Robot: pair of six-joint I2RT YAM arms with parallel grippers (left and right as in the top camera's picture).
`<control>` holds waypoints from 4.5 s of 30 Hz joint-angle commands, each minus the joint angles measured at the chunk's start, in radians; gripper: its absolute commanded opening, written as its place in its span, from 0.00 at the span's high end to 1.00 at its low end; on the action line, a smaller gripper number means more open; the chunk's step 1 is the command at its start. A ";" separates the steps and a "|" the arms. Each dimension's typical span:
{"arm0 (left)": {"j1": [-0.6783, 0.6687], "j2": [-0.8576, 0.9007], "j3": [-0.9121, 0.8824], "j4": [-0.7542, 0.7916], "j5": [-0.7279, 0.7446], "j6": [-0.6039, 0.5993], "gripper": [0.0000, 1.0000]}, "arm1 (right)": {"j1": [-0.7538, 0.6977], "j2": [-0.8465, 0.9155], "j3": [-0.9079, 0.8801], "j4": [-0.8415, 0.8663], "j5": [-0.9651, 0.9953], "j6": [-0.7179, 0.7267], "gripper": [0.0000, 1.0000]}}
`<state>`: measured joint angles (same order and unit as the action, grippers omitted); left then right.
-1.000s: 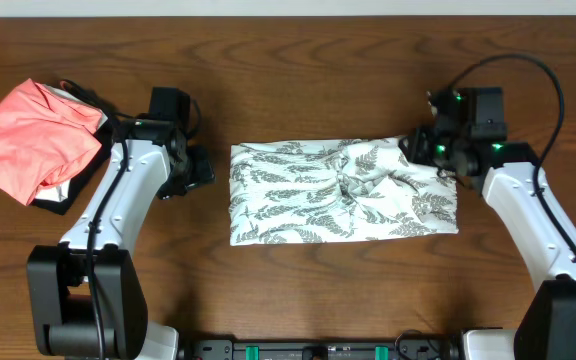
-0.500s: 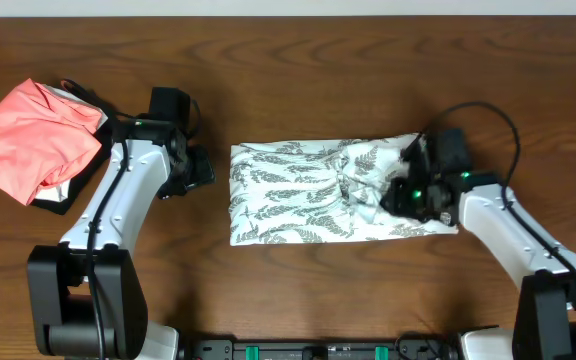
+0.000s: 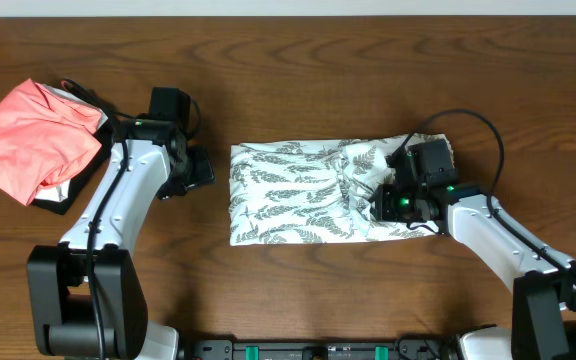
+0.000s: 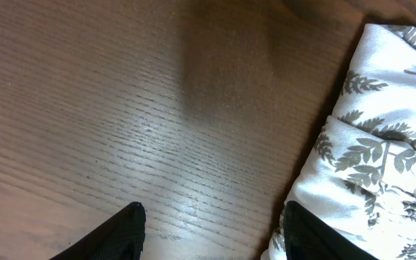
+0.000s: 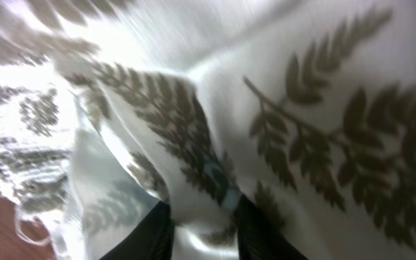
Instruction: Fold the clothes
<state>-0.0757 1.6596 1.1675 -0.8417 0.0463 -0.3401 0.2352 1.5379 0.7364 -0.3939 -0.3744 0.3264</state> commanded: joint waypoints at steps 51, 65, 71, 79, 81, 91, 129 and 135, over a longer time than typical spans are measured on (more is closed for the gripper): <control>0.000 -0.014 0.014 0.006 0.177 0.032 0.25 | -0.051 0.063 0.366 -0.150 0.008 -0.073 0.75; 0.000 0.051 0.014 0.019 0.330 0.056 0.21 | 0.001 0.274 0.317 -0.144 0.008 -0.081 0.75; 0.000 0.134 0.014 0.041 0.417 0.080 0.21 | 0.001 0.287 0.317 -0.140 0.008 -0.081 0.75; 0.000 0.159 0.014 0.074 0.466 0.123 0.20 | 0.001 0.287 0.317 -0.140 0.008 -0.081 0.75; 0.000 0.160 0.014 0.075 0.466 0.131 0.20 | 0.001 0.287 0.317 -0.141 0.008 -0.081 0.76; 0.000 0.243 -0.019 0.101 0.472 0.130 0.20 | 0.001 0.287 0.317 -0.142 0.008 -0.080 0.76; 0.187 0.144 -0.002 0.011 0.230 0.190 0.94 | -0.029 0.089 0.425 -0.138 -0.043 -0.118 0.68; 0.306 0.030 0.023 -0.016 0.123 0.191 0.94 | -0.102 0.068 0.425 -0.176 -0.010 -0.118 0.69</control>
<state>0.1768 1.7550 1.1564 -0.8539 0.2764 -0.1596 0.1730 1.6089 1.1511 -0.5564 -0.4068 0.2226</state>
